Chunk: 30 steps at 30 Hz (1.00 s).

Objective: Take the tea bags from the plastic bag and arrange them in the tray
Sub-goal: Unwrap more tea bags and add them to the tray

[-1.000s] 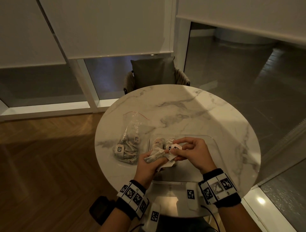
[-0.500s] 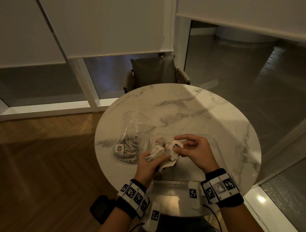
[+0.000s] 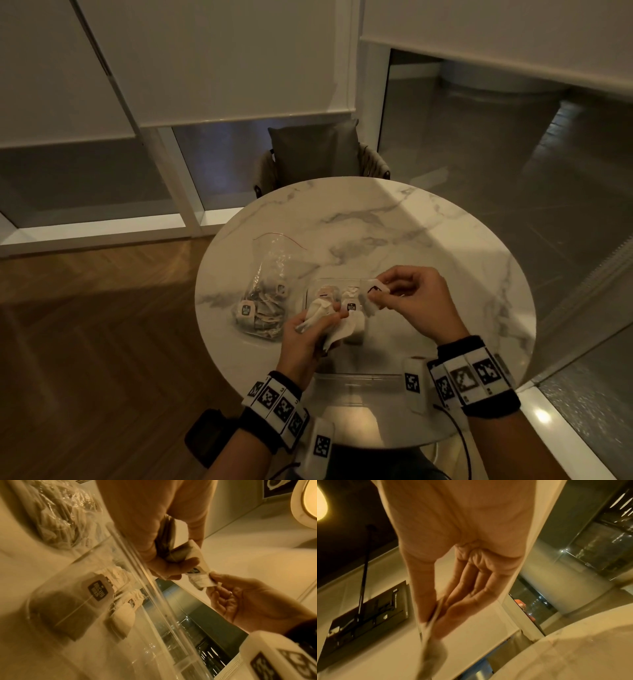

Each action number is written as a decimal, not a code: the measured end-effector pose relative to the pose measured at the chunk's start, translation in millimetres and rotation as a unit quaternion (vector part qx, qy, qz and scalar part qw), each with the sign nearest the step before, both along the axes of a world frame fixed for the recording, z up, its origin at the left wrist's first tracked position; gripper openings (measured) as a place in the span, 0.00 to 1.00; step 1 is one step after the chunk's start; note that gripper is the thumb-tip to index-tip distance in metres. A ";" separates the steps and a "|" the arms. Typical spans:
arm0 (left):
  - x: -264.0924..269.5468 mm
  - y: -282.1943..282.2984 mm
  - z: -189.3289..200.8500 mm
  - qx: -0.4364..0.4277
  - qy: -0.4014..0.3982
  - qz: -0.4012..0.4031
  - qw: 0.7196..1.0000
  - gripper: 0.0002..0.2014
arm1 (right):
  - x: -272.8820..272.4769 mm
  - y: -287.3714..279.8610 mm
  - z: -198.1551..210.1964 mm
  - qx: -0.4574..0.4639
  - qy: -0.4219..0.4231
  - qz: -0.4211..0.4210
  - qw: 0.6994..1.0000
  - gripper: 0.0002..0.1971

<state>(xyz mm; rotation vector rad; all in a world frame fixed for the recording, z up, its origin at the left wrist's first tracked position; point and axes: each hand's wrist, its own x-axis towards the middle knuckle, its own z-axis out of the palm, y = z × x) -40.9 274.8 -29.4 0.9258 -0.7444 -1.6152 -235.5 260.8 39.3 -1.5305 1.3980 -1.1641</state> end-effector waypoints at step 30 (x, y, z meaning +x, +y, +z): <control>-2.2 -0.5 -4.0 -0.053 -0.050 -0.019 0.997 0.07 | 14.8 -15.9 4.8 0.058 0.140 0.126 0.980 0.16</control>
